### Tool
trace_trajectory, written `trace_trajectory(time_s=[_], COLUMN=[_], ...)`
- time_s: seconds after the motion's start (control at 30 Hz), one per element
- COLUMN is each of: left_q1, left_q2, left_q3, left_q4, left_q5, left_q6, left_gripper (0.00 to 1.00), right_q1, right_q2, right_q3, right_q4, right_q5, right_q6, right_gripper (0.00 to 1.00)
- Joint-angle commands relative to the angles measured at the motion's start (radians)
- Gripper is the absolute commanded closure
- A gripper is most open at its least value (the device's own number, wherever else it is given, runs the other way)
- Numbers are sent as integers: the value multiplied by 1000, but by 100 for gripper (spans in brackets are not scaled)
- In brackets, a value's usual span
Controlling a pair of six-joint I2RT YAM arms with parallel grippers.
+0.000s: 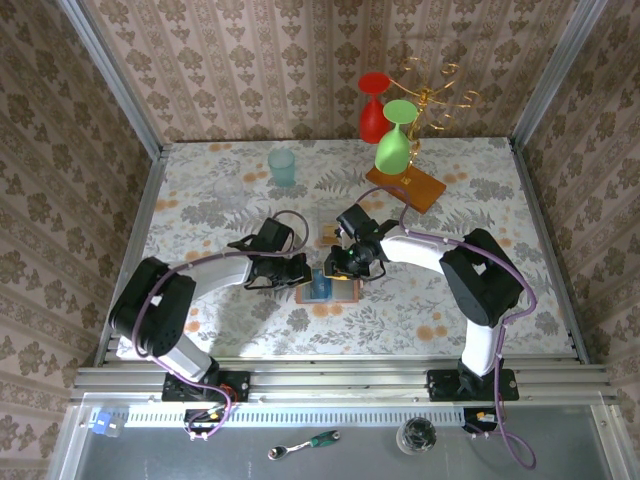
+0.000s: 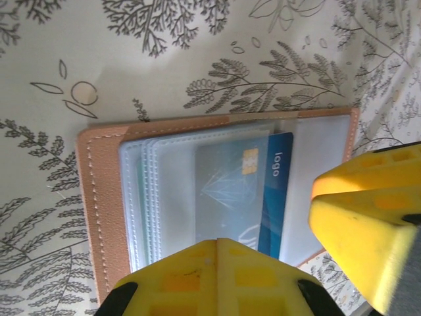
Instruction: Take the credit cards out of the card holder
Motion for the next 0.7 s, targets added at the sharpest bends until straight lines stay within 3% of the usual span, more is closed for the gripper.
trace_trajectory(time_s=[0.0,0.67], left_q1=[-2,-2], left_q2=[27,56], left_q3=[10,10], left_q4=[-21,-53], left_q5=[-3,-22], left_q6=[22,40], left_gripper=[100,100], right_q1=[-7,-13], right_q2=[-8,37], right_q3=[-13,-43], right_q4=[15,71], right_q5=[-26,-78], right_q6=[7,31], right_gripper=[73,73])
